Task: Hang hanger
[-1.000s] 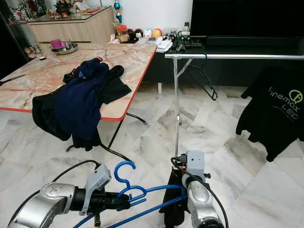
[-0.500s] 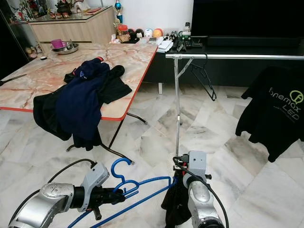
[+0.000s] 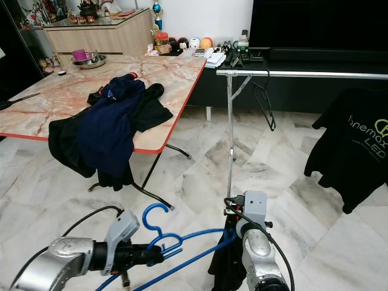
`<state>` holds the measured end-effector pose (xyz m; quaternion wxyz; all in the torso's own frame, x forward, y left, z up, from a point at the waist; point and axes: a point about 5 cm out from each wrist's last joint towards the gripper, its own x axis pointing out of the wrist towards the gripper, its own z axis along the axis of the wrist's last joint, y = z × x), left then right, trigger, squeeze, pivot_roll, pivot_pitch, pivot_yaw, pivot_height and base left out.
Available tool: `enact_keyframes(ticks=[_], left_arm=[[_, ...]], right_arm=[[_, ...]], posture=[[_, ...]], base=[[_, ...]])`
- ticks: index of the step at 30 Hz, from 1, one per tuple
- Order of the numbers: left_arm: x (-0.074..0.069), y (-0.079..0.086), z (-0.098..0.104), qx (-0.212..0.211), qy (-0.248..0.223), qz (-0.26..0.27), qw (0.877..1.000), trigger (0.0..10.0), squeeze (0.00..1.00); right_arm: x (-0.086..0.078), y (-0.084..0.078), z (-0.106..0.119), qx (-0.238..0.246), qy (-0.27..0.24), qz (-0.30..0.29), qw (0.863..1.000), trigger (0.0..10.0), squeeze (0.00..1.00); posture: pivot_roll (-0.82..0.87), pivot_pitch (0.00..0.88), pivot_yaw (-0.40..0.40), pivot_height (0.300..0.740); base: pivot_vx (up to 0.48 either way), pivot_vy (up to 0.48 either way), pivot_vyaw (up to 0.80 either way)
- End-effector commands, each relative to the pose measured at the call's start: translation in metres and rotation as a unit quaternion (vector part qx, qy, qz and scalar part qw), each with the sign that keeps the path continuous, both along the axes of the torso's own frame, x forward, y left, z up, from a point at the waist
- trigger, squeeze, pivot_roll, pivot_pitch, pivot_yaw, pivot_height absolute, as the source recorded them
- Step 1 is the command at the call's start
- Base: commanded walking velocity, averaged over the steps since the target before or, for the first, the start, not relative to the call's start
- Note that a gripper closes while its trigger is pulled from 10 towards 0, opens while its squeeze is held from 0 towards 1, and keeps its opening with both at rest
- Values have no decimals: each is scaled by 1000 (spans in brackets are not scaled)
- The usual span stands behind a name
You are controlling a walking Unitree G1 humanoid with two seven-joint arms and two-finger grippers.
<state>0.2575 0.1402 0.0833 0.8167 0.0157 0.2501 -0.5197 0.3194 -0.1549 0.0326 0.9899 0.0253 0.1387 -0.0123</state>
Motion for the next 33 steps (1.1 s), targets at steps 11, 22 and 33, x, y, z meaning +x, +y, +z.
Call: enact_keyframes(ticks=[11,22,33], left_arm=[[15,3,-4,11,-26,68,997,10000,0],[-2,-1,-1,-17,24,4,1000,10000,0],[-3,-5,-3,-51,59,-2,997,10000,0]], right_arm=[[2,0,2,3,0,3,1000,10000,0],[2,-2,2,2,2,2,1000,10000,0],[16,13,24,38,-43,75,996,10000,0]], posture=[[132,24,31,740],[138,37,32,740],[127,42,33,740]], base=[[0,0,0],[0,0,0],[0,0,0]])
